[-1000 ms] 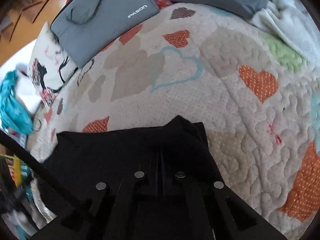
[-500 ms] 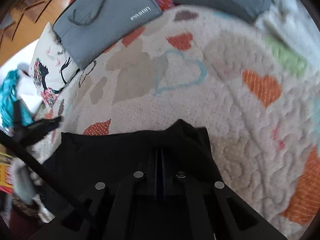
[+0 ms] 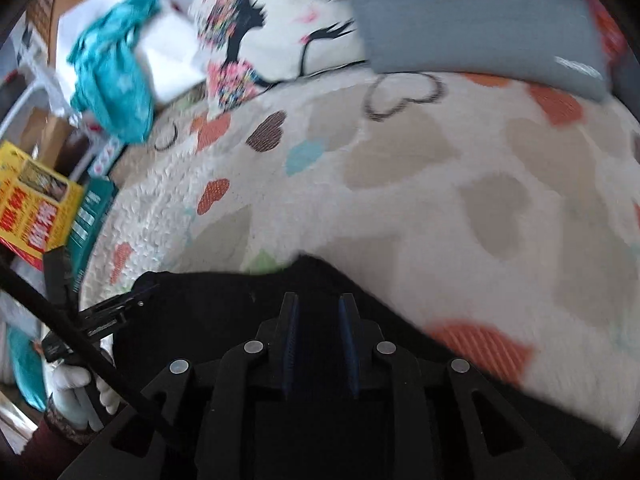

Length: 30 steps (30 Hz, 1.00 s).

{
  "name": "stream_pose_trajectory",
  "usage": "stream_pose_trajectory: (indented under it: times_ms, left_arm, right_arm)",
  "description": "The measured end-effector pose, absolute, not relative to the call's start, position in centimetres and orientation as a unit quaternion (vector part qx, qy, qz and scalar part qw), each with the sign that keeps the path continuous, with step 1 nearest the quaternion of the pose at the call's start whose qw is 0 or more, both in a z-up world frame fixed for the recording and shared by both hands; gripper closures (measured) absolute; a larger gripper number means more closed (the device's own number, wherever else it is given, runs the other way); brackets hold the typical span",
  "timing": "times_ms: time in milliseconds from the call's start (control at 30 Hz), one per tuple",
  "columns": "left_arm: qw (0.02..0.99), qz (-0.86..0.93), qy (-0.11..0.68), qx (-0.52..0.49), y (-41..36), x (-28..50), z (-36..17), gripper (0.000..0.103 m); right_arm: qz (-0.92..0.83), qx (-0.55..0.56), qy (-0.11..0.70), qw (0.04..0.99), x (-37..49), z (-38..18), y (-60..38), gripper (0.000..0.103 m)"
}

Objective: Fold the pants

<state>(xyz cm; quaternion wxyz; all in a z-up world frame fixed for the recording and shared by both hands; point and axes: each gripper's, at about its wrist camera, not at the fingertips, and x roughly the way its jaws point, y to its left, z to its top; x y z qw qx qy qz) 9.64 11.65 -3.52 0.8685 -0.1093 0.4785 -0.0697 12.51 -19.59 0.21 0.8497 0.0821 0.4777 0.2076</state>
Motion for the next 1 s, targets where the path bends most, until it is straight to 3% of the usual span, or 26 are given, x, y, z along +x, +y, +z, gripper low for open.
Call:
stream_pose_trajectory:
  times_ms: [133,200,400,500,567,633,700,800,1000]
  left_arm:
    - [0.876,-0.064,0.471,-0.08,10.6,9.7,-3.8,0.054]
    - [0.877,-0.063,0.47,-0.078,10.5,9.6,-3.8,0.053]
    - [0.878,-0.06,0.469,-0.067,10.4,8.9,-3.4,0.053]
    - [0.881,-0.086,0.447,-0.13,12.4,6.9,-0.9,0.053]
    - [0.877,-0.091,0.432,-0.192,14.9,5.3,0.2,0.053]
    - [0.869,-0.079,0.426,-0.238,17.4,4.1,0.2,0.053]
    - [0.866,-0.05,0.429,-0.251,19.0,3.2,-0.4,0.054]
    - [0.859,-0.044,0.445,-0.249,19.1,2.4,-1.4,0.063]
    - [0.851,0.007,0.482,-0.208,18.3,0.6,-3.8,0.062]
  right_arm:
    - [0.217,0.064,0.504,0.833,14.7,-0.7,-16.8,0.082]
    - [0.199,0.016,0.526,0.826,15.4,-1.6,-15.4,0.103]
    - [0.033,-0.042,0.5,0.864,18.0,-1.7,-17.8,0.103]
    - [0.057,0.025,0.489,0.87,17.3,-0.1,-19.4,0.101]
    - [0.112,0.052,0.483,0.867,16.0,1.5,-19.1,0.09]
    - [0.151,0.051,0.478,0.863,14.7,2.3,-18.0,0.06]
    - [0.18,0.035,0.482,0.857,13.6,2.2,-16.0,0.059]
    - [0.238,0.04,0.495,0.835,12.1,1.3,-13.4,0.069]
    - [0.323,0.044,0.516,0.792,11.0,0.1,-6.8,0.069]
